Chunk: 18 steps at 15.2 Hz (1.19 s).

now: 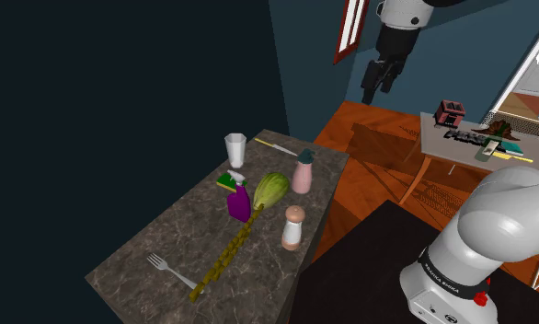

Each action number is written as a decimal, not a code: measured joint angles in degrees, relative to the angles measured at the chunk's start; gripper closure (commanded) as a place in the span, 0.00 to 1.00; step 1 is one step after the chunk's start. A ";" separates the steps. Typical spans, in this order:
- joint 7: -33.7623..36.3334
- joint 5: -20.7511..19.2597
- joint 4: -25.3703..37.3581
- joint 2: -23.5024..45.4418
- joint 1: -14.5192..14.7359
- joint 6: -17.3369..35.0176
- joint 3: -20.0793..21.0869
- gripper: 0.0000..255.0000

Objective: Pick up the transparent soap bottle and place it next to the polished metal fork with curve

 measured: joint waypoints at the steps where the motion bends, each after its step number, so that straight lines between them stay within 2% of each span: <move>1: 0.00 0.00 0.00 0.00 0.00 0.00 0.00 0.00; 11: -5.65 -1.49 0.94 17.11 -0.06 12.31 -3.90 0.00; 18: -10.05 -1.31 6.54 33.25 0.06 19.86 -5.97 0.00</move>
